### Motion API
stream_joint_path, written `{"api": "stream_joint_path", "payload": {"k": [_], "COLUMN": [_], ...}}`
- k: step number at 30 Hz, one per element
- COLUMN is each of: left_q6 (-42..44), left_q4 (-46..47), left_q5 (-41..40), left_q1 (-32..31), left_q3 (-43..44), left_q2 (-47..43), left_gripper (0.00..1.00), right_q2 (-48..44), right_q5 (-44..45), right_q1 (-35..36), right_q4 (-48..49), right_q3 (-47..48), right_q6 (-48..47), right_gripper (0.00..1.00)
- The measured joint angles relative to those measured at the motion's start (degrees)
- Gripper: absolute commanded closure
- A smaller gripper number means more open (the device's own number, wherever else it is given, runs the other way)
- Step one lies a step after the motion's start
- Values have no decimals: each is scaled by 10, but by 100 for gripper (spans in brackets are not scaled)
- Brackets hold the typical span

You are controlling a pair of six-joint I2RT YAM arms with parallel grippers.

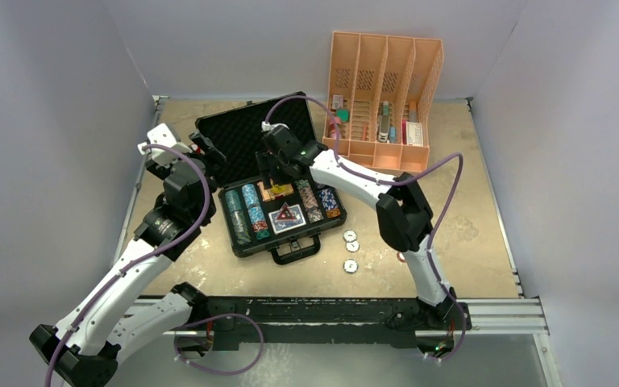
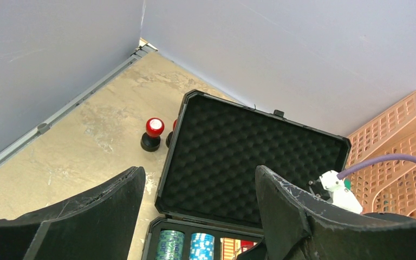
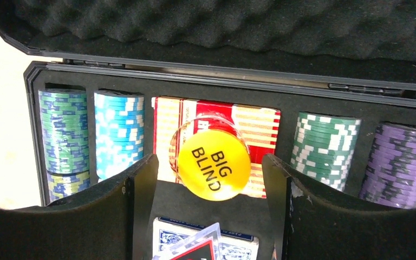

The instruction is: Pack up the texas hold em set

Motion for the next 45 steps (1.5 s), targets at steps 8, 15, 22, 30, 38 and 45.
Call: {"api": "stream_joint_path", "payload": {"k": [8, 15, 22, 30, 38, 45], "left_q6": [0, 0, -2, -2, -2, -2], "left_q4": [0, 0, 0, 0, 0, 0], "left_q5": [2, 7, 11, 12, 12, 12], "left_q1": [0, 0, 1, 1, 2, 2], "left_q3": [0, 0, 0, 0, 0, 0], "left_q2": [0, 0, 4, 10, 15, 18], "left_gripper": [27, 27, 27, 27, 27, 27], "right_q2": [-114, -272, -290, -290, -255, -224], "right_q5": [43, 108, 164, 172, 169, 149], "right_q1": [-11, -105, -207, -268, -318, -339], "right_q4": [25, 66, 71, 86, 142, 171], "right_q3": [-100, -269, -411, -484, -489, -489], "right_q6": [40, 106, 150, 158, 134, 107], "right_gripper": [30, 30, 27, 25, 27, 33]}}
